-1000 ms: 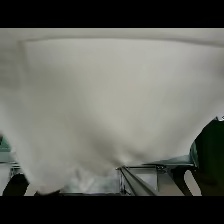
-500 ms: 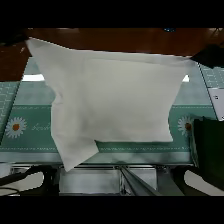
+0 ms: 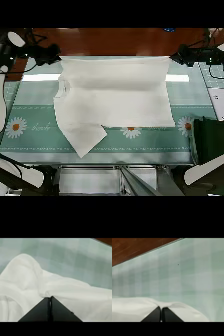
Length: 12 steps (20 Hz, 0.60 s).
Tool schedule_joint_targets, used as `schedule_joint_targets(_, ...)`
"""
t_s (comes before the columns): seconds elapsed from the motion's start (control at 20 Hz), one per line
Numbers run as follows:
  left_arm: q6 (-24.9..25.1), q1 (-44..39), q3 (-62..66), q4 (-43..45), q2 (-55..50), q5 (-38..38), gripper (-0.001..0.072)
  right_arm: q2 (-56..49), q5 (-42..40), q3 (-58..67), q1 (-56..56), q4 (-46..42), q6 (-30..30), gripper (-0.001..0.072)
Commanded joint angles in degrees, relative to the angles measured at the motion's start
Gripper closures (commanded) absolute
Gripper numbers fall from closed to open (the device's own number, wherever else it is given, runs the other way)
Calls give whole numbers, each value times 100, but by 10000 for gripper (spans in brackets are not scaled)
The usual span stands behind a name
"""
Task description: Fold the shirts.
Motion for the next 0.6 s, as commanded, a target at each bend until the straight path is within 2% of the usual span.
schedule_joint_targets(0.0, 39, -153, 4, -173, -295, 81, 695, -409, 87, 297, 2, 66, 96, 686)
schedule_joint_targets(0.15, 35, -127, 9, -195, -181, -170, 695, -409, 446, 297, -24, 0, 83, 686)
schedule_joint_targets(0.35, 743, 9, 2, -142, -52, -1672, 695, -409, 1021, 295, -87, -595, 144, 686)
schedule_joint_targets(0.45, 890, 13, -9, 138, -81, -2404, 695, -411, 1285, 295, -87, -1093, 251, 686)
schedule_joint_targets(0.55, 927, -37, -160, 151, -94, -2546, 695, -415, 1569, 295, -42, -1443, 251, 686)
